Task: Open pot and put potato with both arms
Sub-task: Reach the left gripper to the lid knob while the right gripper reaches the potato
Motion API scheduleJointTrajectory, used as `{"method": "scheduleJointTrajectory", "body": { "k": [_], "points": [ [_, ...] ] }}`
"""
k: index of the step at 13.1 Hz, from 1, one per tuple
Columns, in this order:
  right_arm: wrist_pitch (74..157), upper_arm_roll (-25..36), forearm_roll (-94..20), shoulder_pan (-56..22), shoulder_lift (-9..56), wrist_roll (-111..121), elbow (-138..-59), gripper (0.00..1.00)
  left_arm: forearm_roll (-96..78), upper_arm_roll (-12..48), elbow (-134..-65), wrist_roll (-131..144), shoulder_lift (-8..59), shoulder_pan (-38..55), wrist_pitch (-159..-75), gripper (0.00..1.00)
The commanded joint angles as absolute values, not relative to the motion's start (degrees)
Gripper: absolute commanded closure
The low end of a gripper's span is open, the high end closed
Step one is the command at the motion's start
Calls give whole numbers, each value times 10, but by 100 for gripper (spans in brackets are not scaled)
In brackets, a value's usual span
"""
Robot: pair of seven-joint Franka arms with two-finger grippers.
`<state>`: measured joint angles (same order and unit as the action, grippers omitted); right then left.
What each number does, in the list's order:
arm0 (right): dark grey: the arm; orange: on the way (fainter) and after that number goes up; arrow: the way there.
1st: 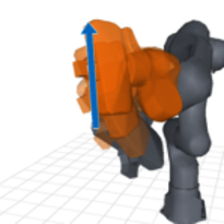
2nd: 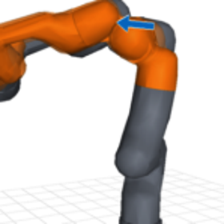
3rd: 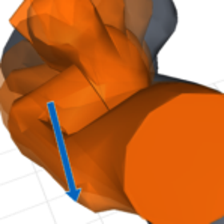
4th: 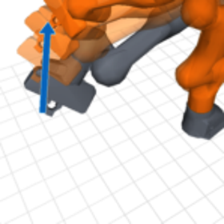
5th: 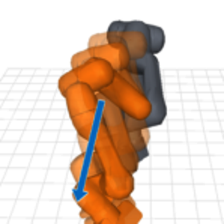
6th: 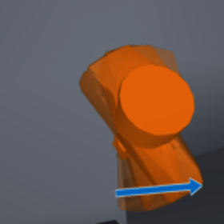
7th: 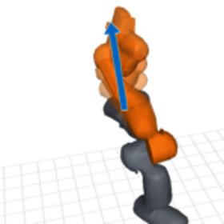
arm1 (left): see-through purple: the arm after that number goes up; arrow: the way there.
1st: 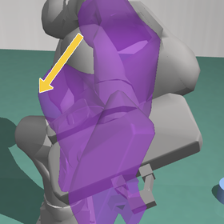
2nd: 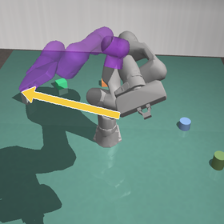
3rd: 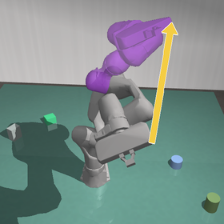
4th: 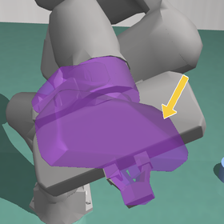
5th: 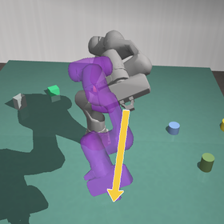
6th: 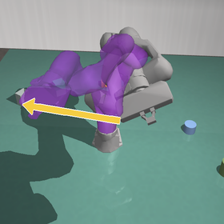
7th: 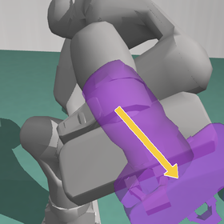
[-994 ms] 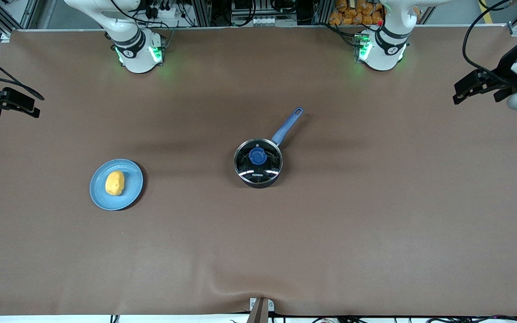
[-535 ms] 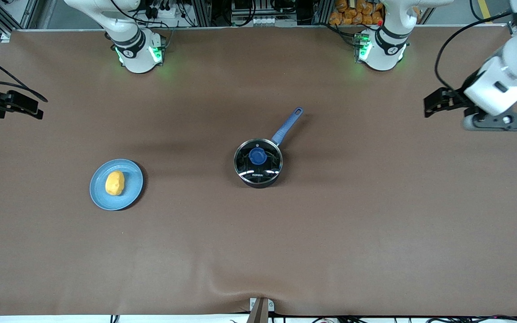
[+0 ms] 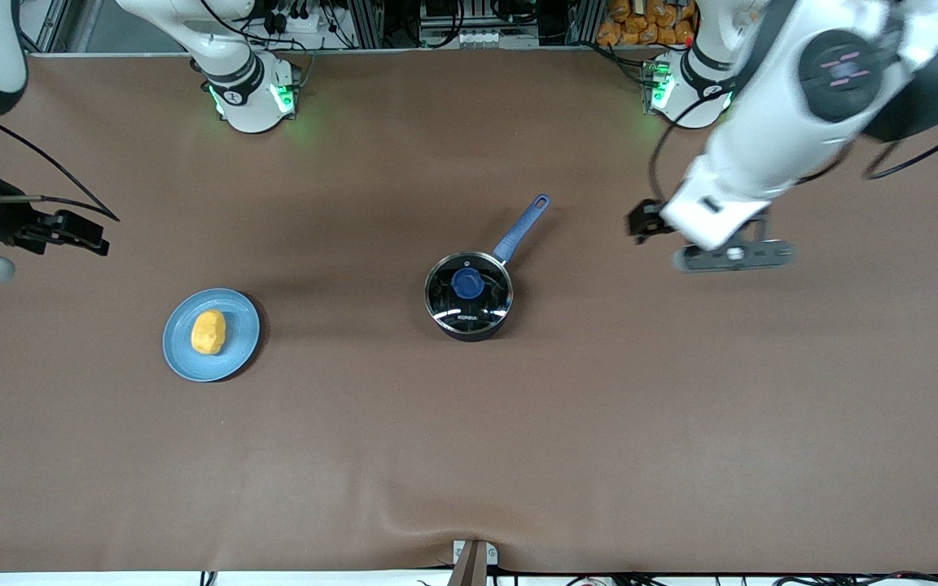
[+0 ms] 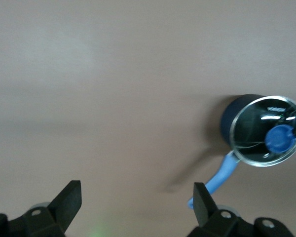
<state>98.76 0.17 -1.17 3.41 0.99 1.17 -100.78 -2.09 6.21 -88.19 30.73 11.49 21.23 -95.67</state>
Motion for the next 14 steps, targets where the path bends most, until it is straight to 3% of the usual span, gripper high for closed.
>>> {"method": "scheduleJointTrajectory", "body": {
  "k": [1,5,8,14],
  "points": [
    [1048,-4,-27,41,4,19,-1055,0,-30,57,-836,388,190,271,-992,0],
    [1175,-4,-27,40,29,19,-1139,0,-26,54,-826,523,274,336,-1098,0],
    [1262,-4,-28,38,57,20,-1186,0,-26,54,-781,631,344,362,-1142,0],
    [1401,-4,-27,42,141,50,-1208,0,-23,48,-758,740,413,415,-1209,0]
  ]
}}
